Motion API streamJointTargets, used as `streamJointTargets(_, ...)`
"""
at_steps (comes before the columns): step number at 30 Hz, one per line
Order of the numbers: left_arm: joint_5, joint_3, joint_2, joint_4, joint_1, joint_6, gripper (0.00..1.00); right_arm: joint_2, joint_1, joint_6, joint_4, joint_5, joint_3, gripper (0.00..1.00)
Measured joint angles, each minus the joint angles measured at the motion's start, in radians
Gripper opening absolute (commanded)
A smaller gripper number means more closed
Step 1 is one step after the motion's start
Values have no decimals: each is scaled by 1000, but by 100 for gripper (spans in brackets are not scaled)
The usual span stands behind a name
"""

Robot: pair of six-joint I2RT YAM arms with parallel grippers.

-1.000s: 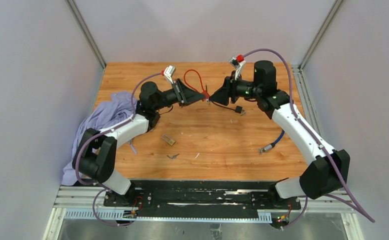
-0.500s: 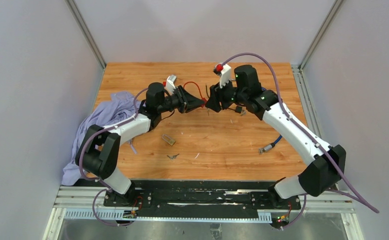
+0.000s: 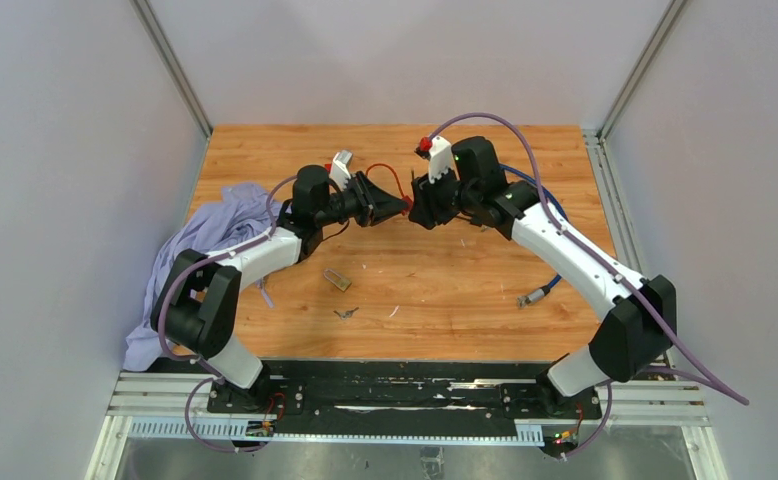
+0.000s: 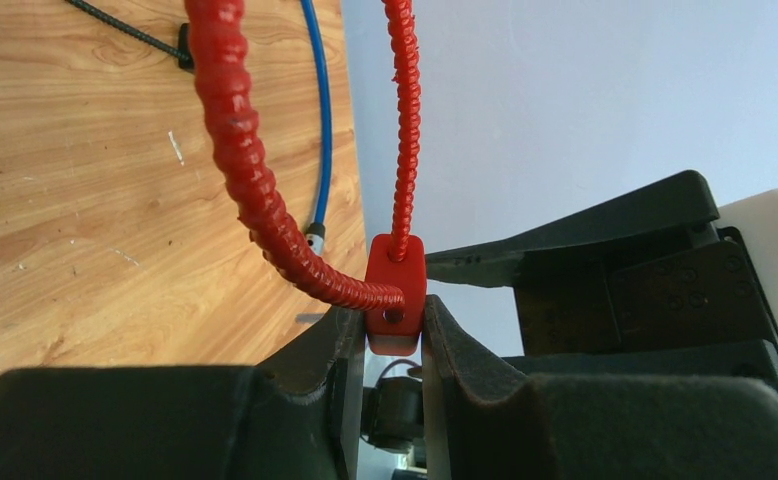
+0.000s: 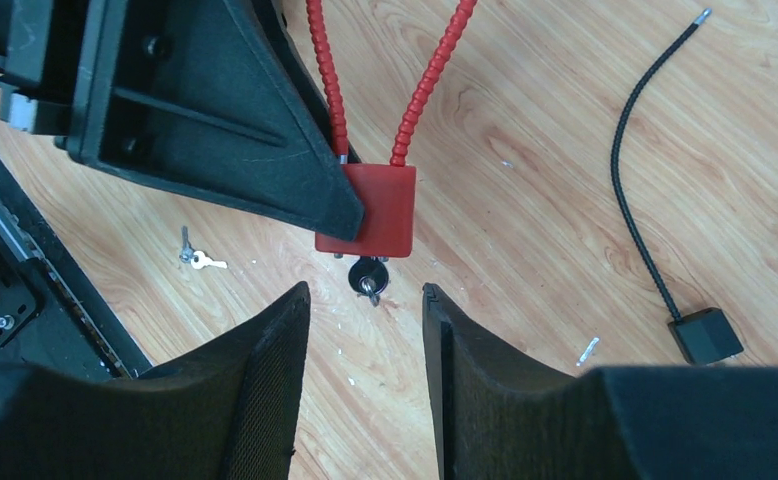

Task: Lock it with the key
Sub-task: Remove the key from the lock.

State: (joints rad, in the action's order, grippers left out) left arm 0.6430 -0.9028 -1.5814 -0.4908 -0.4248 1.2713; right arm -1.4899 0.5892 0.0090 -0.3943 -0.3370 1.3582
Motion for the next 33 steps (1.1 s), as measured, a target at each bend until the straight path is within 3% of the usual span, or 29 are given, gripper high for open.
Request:
streamJointTargets(11, 0, 0, 0, -2, 0, 0, 0, -24, 1, 28, 4, 0, -6, 42)
streamJointTargets(24, 0, 13, -11, -48, 0, 34, 0, -63, 7, 70, 26, 9, -6, 33)
streamJointTargets(28, 0, 14, -13, -53, 0, 38, 0, -63, 13, 77, 31, 17, -6, 25)
streamJointTargets(33, -2, 20, -13, -59, 1, 39, 0, -63, 18, 86, 30, 37, -6, 6)
